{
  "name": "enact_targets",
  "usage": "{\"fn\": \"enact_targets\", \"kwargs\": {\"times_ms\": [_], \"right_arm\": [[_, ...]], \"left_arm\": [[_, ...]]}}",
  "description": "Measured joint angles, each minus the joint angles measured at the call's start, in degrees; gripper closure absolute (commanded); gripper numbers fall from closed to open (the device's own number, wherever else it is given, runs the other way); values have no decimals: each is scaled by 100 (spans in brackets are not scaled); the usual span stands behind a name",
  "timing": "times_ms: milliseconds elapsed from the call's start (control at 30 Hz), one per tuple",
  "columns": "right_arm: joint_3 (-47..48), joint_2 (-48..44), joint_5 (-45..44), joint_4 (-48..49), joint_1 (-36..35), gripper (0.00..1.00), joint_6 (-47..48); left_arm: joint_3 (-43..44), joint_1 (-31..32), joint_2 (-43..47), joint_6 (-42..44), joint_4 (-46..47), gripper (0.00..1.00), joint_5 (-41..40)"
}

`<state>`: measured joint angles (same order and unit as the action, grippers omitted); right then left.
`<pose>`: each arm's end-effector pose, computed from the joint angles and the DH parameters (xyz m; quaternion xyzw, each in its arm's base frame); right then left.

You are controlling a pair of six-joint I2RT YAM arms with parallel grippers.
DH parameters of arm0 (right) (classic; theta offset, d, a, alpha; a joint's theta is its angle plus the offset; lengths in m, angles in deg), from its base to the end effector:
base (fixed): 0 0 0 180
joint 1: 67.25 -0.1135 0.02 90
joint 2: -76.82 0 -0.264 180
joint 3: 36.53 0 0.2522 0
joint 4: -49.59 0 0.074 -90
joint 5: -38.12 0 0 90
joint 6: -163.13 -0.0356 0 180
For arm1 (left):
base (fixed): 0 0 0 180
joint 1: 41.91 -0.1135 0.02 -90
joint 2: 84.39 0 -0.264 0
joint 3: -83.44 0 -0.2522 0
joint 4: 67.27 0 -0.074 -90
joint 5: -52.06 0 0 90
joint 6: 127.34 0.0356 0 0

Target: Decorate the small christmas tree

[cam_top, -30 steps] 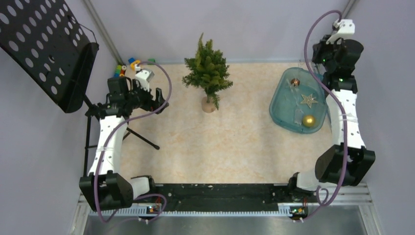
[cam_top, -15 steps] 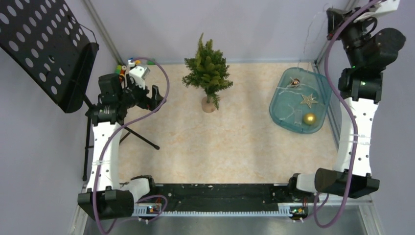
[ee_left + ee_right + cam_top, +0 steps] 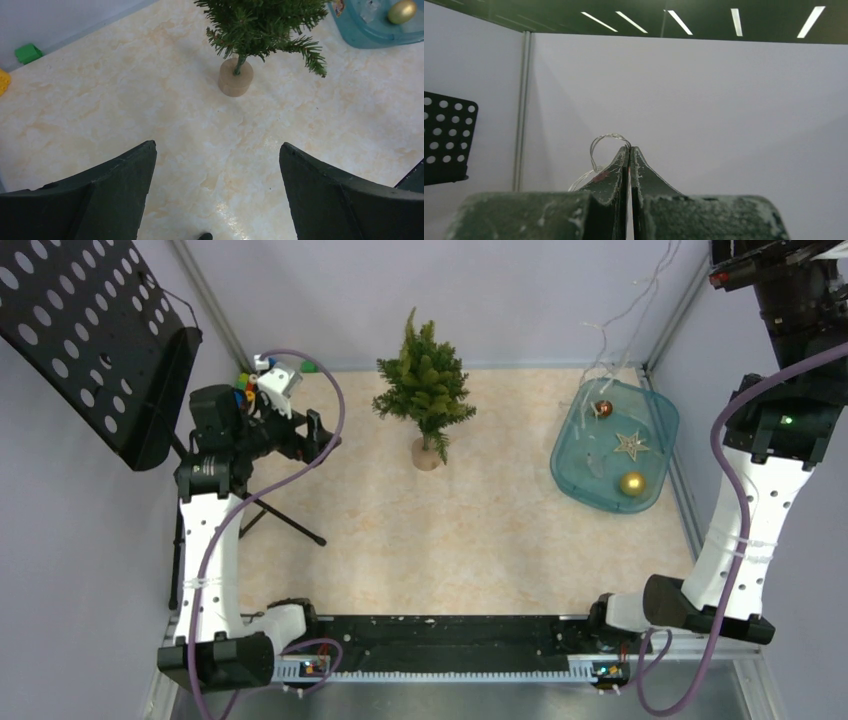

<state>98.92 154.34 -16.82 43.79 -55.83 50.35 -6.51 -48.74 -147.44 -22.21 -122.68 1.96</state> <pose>0.1610 -0.0117 0.6664 -0.1813 0.3795 0.1865 0.8879 0.2154 0.0028 0.4151 0.2327 0.7927 -0.1961 0.5283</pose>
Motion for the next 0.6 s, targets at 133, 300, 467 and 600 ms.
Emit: {"fn": "enact_targets", "kwargs": {"times_ms": [133,300,467,600], "right_arm": [[282,203,179,328,0,100,-501],[579,402,271,682,-7,100,-1075],[1019,535,190,846,-411,100,-1327],[1416,745,83,470,-1447,100,-809]], "left_arm": [[201,0,22,-92,-2,3,297],[481,0,22,-415,4,4,756],[992,76,-2,-975,94,4,1294],[1517,463,-111,-1414,293,3,1419]]}}
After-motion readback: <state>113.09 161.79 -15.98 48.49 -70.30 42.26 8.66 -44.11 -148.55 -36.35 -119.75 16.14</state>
